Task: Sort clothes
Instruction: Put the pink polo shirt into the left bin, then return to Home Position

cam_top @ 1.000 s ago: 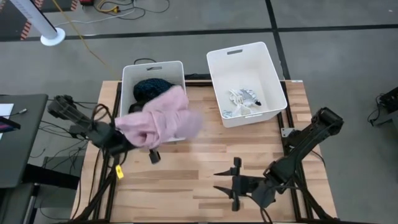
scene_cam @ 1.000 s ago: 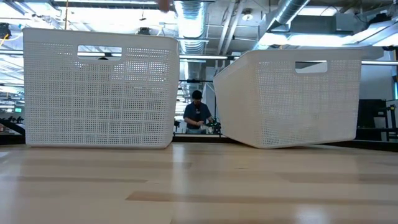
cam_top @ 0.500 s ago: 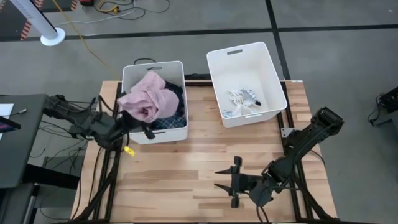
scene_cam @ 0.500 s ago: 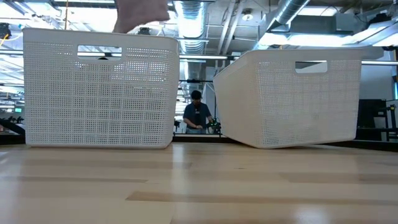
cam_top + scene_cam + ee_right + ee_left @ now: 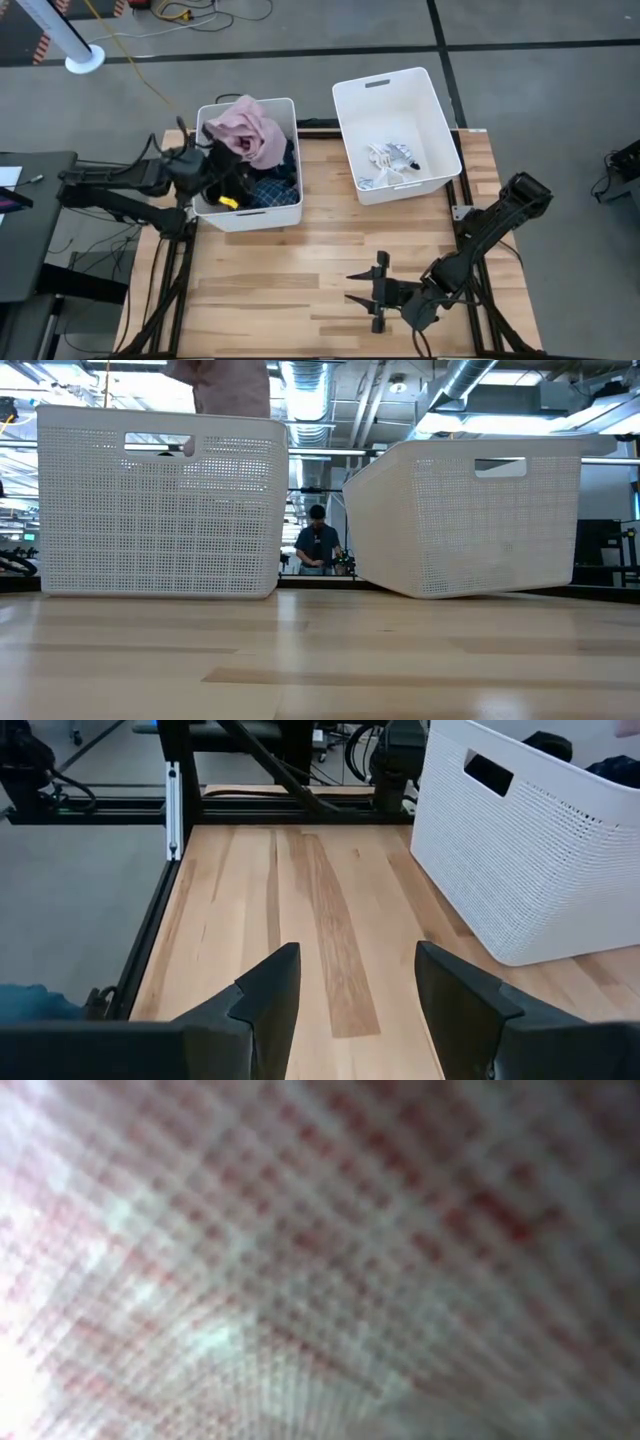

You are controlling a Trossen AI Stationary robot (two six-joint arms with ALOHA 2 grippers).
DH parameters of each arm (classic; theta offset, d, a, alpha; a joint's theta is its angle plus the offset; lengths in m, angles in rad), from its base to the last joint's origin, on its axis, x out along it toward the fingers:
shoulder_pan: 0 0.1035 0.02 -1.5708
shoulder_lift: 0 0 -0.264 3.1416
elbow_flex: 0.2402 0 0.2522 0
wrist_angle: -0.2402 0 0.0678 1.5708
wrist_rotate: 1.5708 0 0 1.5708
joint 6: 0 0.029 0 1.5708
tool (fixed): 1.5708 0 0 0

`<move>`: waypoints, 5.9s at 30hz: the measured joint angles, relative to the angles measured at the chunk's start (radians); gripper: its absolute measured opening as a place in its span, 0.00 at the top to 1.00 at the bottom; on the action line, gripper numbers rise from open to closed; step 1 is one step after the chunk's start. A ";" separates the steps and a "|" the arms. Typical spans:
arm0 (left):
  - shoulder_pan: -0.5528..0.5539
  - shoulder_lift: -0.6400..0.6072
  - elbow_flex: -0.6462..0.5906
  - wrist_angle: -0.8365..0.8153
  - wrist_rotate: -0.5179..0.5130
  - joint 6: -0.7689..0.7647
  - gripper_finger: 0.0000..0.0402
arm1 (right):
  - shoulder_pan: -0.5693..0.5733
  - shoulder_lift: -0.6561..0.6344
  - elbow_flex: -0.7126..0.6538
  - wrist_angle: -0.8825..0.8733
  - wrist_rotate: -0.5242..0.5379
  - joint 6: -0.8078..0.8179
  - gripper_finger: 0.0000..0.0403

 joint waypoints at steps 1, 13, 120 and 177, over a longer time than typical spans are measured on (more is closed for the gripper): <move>0.028 0.000 0.000 -0.013 0.032 0.019 0.73 | 0.002 0.000 0.000 0.000 0.000 0.000 0.48; 0.274 0.043 0.000 -0.164 0.318 0.220 0.73 | -0.001 0.000 0.000 -0.015 0.000 -0.001 0.48; 0.600 0.535 0.206 -0.843 0.884 0.041 0.61 | -0.008 0.000 0.002 -0.170 0.000 0.077 0.48; 0.018 0.135 0.325 -0.441 0.726 -0.074 0.61 | 0.040 -0.118 0.002 -0.029 -0.001 -0.203 0.48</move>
